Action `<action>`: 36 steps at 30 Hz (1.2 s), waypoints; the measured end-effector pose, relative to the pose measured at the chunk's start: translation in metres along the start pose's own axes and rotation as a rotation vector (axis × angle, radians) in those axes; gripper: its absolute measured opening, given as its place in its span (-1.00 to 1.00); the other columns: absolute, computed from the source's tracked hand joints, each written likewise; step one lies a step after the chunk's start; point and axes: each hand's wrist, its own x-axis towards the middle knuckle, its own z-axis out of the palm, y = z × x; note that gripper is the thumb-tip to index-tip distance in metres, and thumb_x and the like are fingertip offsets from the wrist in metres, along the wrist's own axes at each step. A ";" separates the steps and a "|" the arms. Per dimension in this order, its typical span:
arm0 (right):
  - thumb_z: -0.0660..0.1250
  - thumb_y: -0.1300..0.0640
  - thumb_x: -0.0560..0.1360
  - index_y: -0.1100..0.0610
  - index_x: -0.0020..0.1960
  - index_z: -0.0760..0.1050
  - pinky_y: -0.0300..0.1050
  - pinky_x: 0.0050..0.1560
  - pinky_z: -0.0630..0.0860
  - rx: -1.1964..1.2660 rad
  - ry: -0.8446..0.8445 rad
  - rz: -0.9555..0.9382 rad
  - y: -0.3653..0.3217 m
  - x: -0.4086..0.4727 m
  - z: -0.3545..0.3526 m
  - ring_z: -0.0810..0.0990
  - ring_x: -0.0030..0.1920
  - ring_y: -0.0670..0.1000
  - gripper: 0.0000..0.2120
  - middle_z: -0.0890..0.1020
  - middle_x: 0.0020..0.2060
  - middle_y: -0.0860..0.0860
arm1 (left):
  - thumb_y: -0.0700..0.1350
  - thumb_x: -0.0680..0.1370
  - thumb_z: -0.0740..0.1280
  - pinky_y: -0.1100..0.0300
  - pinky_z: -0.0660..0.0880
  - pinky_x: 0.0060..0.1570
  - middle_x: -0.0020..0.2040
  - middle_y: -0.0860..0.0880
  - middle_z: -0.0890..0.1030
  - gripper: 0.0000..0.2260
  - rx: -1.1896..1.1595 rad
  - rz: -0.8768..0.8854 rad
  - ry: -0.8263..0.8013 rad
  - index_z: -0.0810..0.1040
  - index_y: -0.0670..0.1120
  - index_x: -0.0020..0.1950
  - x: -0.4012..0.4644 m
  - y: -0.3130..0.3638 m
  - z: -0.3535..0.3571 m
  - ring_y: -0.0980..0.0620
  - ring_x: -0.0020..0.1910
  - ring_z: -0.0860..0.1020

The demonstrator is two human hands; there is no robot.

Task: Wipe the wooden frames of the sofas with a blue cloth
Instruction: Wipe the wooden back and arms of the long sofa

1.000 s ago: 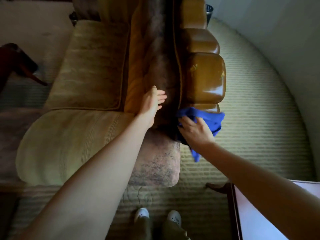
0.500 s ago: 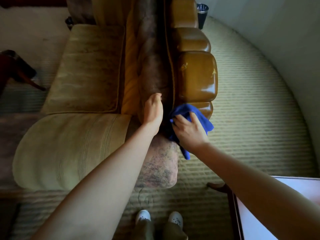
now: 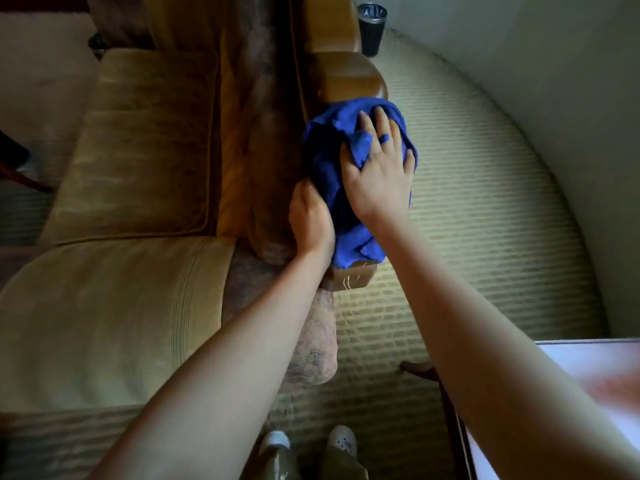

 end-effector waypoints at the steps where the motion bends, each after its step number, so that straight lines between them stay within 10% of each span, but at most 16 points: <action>1: 0.07 -0.09 0.58 -0.01 0.51 0.13 0.13 0.48 -0.03 0.025 0.027 0.031 -0.001 -0.001 0.002 -0.01 0.52 -0.05 -0.48 0.09 0.52 -0.06 | -0.17 0.60 0.09 0.22 0.34 0.10 0.20 -0.28 0.55 -0.66 -0.017 0.013 0.018 0.53 -0.34 0.18 0.001 -0.001 0.002 -0.14 0.19 0.50; 7: -0.03 -0.17 0.41 0.10 0.35 0.32 0.08 0.30 0.28 0.494 0.207 0.278 0.003 -0.001 0.009 0.36 0.31 0.07 -0.39 0.41 0.33 -0.01 | -0.07 0.47 0.10 0.20 0.31 0.13 0.12 -0.33 0.54 -0.55 0.038 0.172 0.121 0.52 -0.36 0.15 -0.001 -0.017 0.004 -0.19 0.12 0.49; 13: 0.06 0.06 0.57 0.04 -0.10 0.43 0.05 0.16 0.41 0.728 0.335 0.372 0.014 -0.018 0.014 0.50 0.01 0.03 -0.80 0.56 -0.08 0.01 | -0.12 0.48 0.11 0.26 0.27 0.06 0.07 -0.36 0.53 -0.60 0.051 0.242 0.103 0.51 -0.40 0.11 -0.001 -0.046 -0.004 -0.23 0.08 0.48; 27: 0.06 -0.07 0.62 0.03 -0.09 0.49 -0.04 -0.09 0.51 0.932 0.541 0.263 0.062 -0.064 0.067 0.58 -0.17 -0.09 -0.71 0.61 -0.23 -0.08 | -0.04 0.50 0.08 0.06 0.38 0.07 0.06 -0.29 0.54 -0.59 -0.221 0.433 0.201 0.53 -0.31 0.09 0.010 -0.110 0.019 -0.20 0.06 0.50; 32: 0.05 -0.06 0.63 -0.04 -0.01 0.50 -0.10 -0.18 0.45 0.982 0.679 0.211 0.078 -0.088 0.098 0.59 -0.16 0.03 -0.74 0.59 -0.25 -0.07 | -0.05 0.59 0.11 0.06 0.37 0.06 0.09 -0.21 0.52 -0.69 -0.045 0.687 0.261 0.52 -0.19 0.15 0.013 -0.128 0.023 -0.19 0.09 0.50; 36: 0.14 0.07 0.62 0.03 -0.02 0.44 -0.21 -0.30 0.38 1.027 0.752 0.107 0.106 -0.099 0.140 0.48 -0.35 -0.25 -0.88 0.58 -0.34 -0.23 | 0.07 0.64 0.05 -0.01 0.37 0.08 0.18 -0.17 0.54 -0.60 0.079 0.814 0.298 0.46 -0.11 0.32 0.023 -0.136 0.022 -0.16 0.19 0.49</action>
